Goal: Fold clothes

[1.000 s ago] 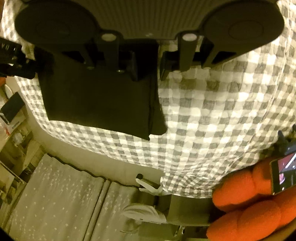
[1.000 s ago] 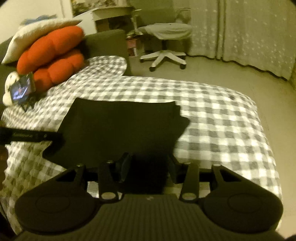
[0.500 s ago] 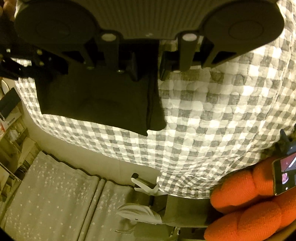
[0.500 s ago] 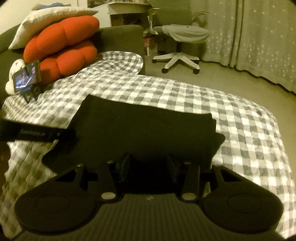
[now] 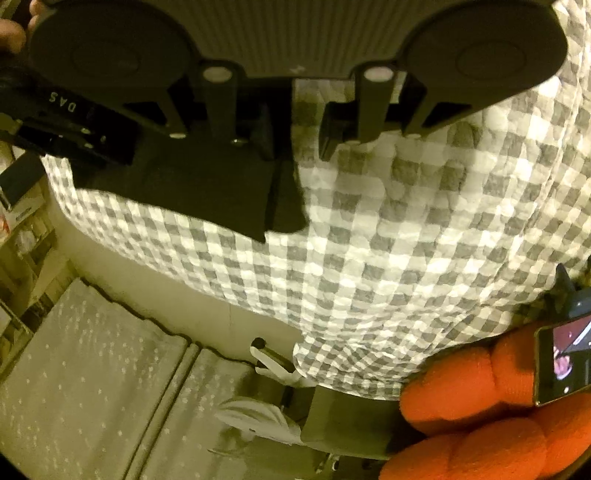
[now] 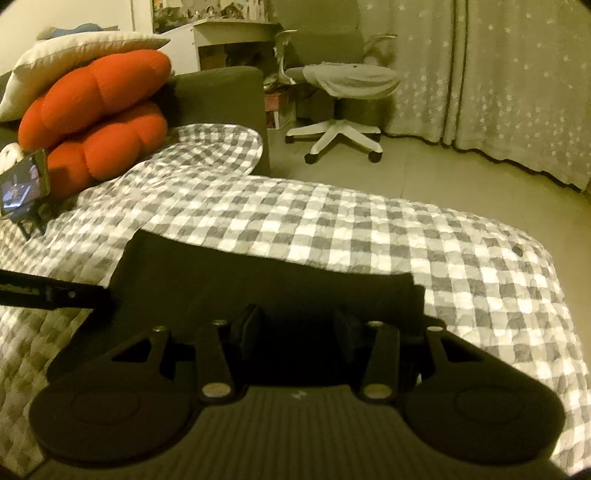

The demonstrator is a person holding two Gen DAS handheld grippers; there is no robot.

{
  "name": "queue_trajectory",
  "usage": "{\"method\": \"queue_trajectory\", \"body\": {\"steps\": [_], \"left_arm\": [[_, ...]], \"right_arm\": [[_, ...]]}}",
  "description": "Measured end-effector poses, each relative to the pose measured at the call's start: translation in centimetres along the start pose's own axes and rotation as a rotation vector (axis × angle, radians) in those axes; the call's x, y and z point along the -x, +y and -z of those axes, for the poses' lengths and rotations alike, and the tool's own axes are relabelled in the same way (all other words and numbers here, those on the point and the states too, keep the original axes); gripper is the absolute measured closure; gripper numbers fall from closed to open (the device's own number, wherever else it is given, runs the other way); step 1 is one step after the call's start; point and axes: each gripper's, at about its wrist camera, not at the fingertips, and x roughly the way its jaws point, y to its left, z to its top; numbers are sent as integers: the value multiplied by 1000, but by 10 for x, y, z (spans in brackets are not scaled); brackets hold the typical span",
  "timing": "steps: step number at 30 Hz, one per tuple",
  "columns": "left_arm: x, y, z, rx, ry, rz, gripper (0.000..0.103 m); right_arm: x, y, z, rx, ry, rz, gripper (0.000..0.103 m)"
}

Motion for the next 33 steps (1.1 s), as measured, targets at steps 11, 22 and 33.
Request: {"method": "queue_trajectory", "body": {"steps": [11, 22, 33], "left_arm": [[-12, -10, -11, -6, -61, 52, 75], [-27, -5, -11, 19, -23, 72, 87], [-24, 1, -9, 42, -20, 71, 94]], "right_arm": [[-19, -6, -12, -11, -25, -21, 54], [-16, 4, -16, -10, -59, -15, 52], [-15, 34, -6, 86, -45, -48, 53]]}}
